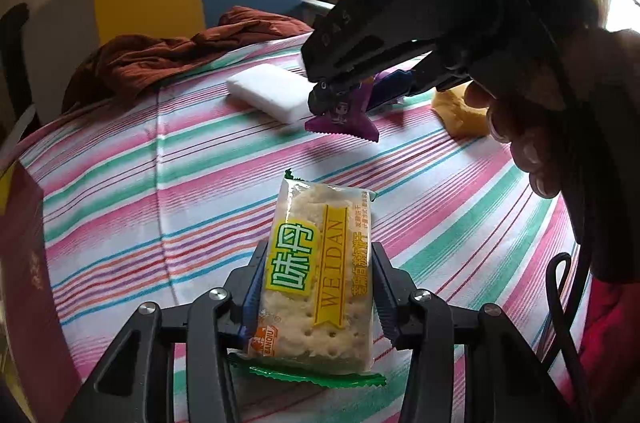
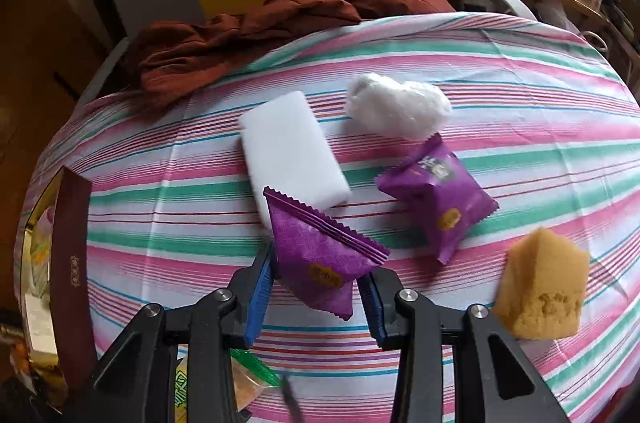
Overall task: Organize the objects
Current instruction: 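Carry the cracker pack and purple packet to the gold tray and release them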
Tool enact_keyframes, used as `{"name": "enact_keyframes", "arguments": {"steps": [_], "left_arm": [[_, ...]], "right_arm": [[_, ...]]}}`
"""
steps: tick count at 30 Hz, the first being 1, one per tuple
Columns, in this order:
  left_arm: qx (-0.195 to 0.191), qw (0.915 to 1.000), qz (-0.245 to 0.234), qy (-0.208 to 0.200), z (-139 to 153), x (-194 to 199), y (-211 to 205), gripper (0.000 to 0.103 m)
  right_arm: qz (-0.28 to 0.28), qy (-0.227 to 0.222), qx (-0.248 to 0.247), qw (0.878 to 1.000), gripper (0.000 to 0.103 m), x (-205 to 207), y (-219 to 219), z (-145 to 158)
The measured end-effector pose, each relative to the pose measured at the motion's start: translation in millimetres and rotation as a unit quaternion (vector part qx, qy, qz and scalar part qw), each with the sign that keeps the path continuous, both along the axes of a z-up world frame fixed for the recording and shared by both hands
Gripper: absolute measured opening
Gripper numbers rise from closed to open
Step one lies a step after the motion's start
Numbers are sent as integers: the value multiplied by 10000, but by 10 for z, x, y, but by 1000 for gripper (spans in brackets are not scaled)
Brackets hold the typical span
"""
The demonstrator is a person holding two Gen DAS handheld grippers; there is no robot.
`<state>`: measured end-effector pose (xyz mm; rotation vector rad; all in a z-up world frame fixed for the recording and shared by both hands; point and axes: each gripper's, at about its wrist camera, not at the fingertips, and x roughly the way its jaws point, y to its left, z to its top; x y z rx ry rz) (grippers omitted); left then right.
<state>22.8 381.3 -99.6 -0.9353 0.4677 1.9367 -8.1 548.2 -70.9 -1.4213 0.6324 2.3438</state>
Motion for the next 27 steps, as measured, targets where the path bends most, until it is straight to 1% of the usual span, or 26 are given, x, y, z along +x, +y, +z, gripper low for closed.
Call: {"name": "enact_keyframes", "arguments": {"steps": [3, 6, 7, 17, 22, 27], "left_arm": [[-54, 9999, 85, 7, 31, 23, -71, 48], [-22, 9998, 197, 34, 112, 26, -167, 48], [23, 9997, 220, 118, 175, 39, -209, 48], [445, 9969, 474, 433, 688, 77, -558, 48], [535, 9951, 649, 525, 838, 60, -764, 48], [556, 9932, 821, 604, 915, 39, -968, 48]], "right_arm": [[27, -21, 48, 10000, 40, -13, -27, -15], [-3, 9, 85, 10000, 40, -11, -52, -8], [-22, 15, 99, 9999, 40, -17, -54, -12], [-78, 175, 187, 9996, 40, 50, -44, 62], [27, 220, 269, 9994, 40, 31, -91, 86], [87, 246, 307, 9992, 40, 31, -137, 97]]}}
